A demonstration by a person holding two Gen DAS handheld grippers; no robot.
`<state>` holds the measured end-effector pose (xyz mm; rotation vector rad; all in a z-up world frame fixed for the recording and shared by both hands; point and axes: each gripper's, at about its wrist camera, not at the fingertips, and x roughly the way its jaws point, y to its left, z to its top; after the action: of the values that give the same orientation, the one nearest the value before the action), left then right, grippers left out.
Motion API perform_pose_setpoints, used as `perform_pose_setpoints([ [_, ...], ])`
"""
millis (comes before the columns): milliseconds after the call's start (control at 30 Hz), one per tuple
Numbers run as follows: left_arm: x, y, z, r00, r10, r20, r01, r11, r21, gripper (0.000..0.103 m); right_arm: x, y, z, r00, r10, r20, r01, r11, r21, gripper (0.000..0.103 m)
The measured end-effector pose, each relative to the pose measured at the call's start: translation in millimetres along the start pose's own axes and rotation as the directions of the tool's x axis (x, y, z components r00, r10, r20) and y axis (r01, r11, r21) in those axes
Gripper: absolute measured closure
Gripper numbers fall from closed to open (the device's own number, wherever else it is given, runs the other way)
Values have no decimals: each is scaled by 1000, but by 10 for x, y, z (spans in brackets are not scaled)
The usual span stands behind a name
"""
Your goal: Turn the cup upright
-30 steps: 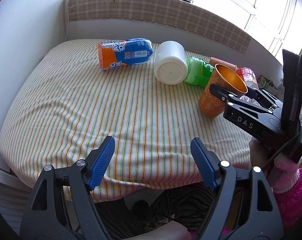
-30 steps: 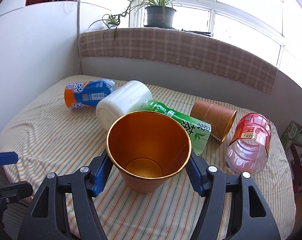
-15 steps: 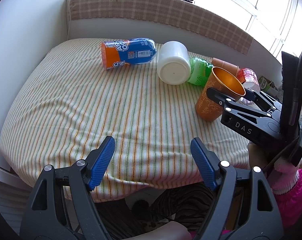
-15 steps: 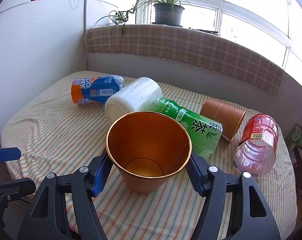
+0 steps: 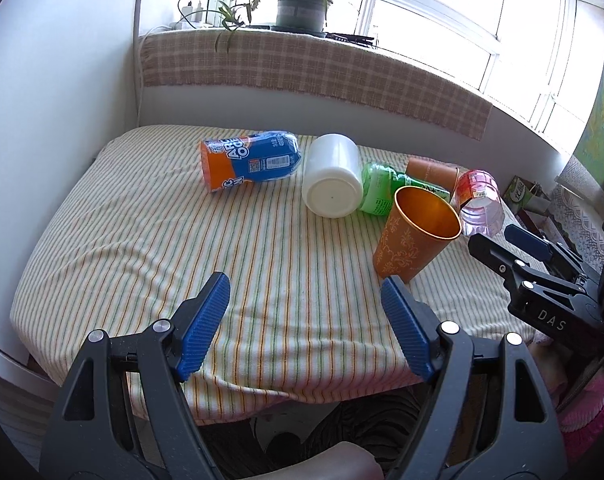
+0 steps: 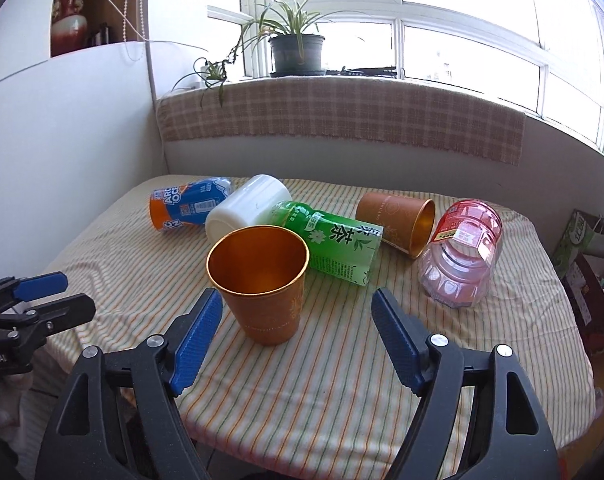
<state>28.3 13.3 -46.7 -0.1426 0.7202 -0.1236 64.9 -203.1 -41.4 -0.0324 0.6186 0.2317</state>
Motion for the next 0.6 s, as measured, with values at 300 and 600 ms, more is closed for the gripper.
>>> perform_pose_setpoints([
  [300,-395,-228,141,955,64,291,-76,997,32,2,-454,-89,82,988,-111,110,102,991,83,26],
  [600,-490,-239,170,922,123,366,-142,989,26,1,-630,-73,117,968,-185,170,171,981,94,22],
])
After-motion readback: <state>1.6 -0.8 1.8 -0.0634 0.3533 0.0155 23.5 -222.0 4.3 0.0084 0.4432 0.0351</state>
